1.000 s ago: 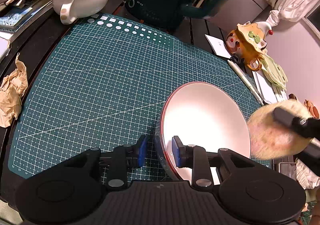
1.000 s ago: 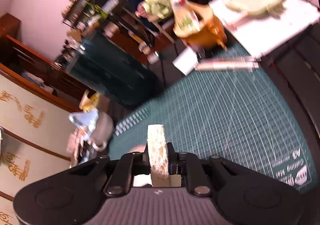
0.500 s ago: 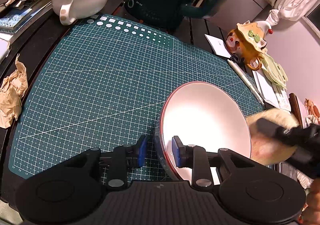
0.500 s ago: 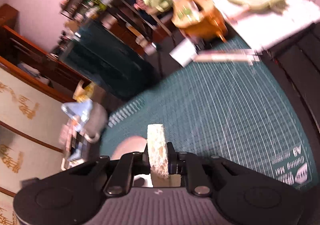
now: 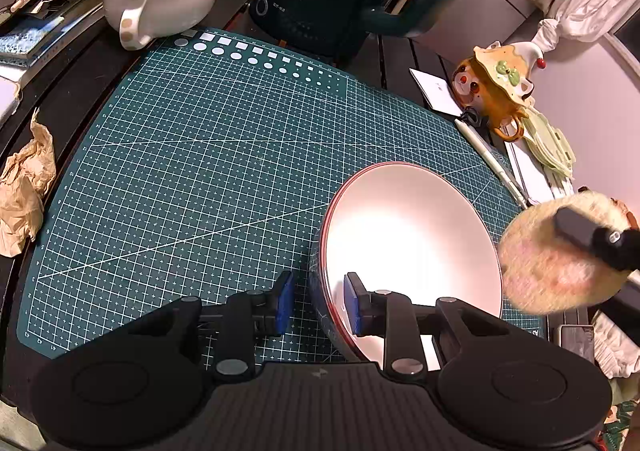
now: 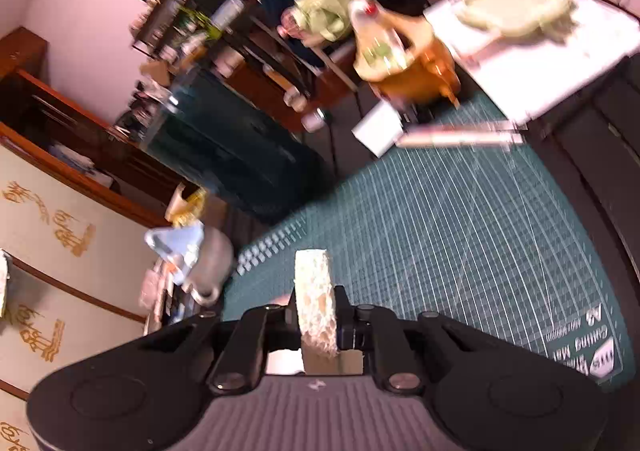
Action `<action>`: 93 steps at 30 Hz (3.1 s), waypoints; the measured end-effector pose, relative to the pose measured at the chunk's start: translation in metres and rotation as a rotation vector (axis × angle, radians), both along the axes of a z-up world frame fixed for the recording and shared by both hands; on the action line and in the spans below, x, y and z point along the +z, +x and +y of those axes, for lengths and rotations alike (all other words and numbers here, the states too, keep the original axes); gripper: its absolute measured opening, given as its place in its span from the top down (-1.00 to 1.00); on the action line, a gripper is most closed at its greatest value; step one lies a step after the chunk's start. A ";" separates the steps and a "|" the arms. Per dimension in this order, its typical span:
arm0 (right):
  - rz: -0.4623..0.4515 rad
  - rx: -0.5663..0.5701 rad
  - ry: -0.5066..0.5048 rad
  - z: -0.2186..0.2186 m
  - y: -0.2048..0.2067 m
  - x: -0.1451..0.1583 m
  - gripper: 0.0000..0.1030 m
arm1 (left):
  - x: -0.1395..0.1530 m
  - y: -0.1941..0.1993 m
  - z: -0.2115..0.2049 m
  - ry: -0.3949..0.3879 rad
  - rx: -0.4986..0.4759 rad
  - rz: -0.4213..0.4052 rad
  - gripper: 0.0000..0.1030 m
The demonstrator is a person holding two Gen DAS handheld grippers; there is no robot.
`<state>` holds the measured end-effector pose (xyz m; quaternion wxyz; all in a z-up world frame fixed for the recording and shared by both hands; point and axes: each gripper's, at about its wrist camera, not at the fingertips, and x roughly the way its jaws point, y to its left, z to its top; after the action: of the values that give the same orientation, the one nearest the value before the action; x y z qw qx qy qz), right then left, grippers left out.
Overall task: Clean bowl
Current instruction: 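Hold the white bowl with the left tool while the right tool scrubs its outer side, then hold the bowl with the left tool while the right tool presses the sponge on its base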
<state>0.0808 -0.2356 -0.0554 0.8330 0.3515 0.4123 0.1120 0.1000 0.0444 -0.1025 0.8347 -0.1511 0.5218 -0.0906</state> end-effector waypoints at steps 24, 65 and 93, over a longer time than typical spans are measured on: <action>0.054 -0.005 0.014 0.002 0.003 -0.015 0.76 | -0.001 -0.003 0.002 -0.003 0.005 -0.002 0.49; 0.043 0.008 0.006 0.005 0.002 -0.013 0.76 | 0.000 -0.002 -0.001 0.003 0.007 -0.003 0.49; 0.031 0.001 0.005 0.001 0.002 -0.008 0.76 | 0.000 -0.002 -0.001 0.004 0.006 -0.004 0.49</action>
<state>0.0825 -0.2342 -0.0637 0.8256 0.3551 0.4251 0.1077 0.0982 0.0435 -0.1029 0.8361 -0.1509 0.5201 -0.0873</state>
